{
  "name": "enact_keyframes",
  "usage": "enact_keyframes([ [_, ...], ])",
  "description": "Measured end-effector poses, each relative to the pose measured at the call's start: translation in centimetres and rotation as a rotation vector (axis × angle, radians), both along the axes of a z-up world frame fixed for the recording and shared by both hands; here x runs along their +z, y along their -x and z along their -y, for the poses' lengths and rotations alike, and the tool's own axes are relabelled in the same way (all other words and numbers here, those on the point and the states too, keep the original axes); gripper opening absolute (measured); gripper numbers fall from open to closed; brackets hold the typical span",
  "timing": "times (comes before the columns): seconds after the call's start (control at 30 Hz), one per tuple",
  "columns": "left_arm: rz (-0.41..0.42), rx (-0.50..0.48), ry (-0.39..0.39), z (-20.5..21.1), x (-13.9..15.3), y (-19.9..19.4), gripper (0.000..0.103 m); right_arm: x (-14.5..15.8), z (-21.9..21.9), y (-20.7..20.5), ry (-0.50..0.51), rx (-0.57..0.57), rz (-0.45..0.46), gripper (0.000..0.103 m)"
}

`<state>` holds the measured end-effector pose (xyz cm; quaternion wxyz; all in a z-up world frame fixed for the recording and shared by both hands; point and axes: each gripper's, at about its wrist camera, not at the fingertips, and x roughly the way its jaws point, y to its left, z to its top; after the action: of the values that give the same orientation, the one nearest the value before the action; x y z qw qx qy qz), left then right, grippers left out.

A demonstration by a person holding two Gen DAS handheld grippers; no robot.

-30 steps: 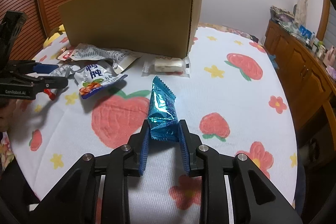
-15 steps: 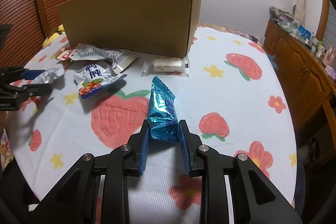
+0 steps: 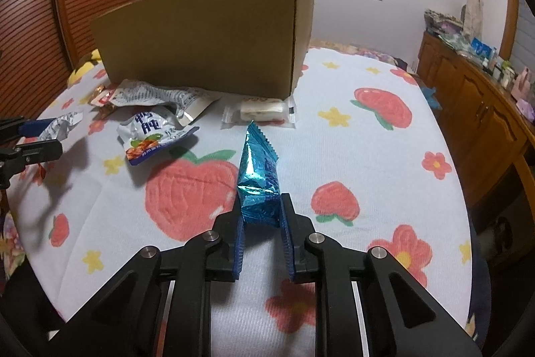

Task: Organize snacks
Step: 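Grasp the silver pouch with red print with the left tool, then carry the blue candy and silver pouch over the box and release both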

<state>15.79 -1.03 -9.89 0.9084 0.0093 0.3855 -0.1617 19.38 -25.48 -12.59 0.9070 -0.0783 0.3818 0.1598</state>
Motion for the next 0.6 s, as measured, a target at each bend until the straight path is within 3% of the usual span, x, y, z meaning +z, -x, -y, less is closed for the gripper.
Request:
enact_keyframes([
  [0.6,0.123,0.032,-0.009,-0.5,4.0,0.8,0.062,1.1,0.2,1.4,-0.023,-0.012,0.095,0.017],
])
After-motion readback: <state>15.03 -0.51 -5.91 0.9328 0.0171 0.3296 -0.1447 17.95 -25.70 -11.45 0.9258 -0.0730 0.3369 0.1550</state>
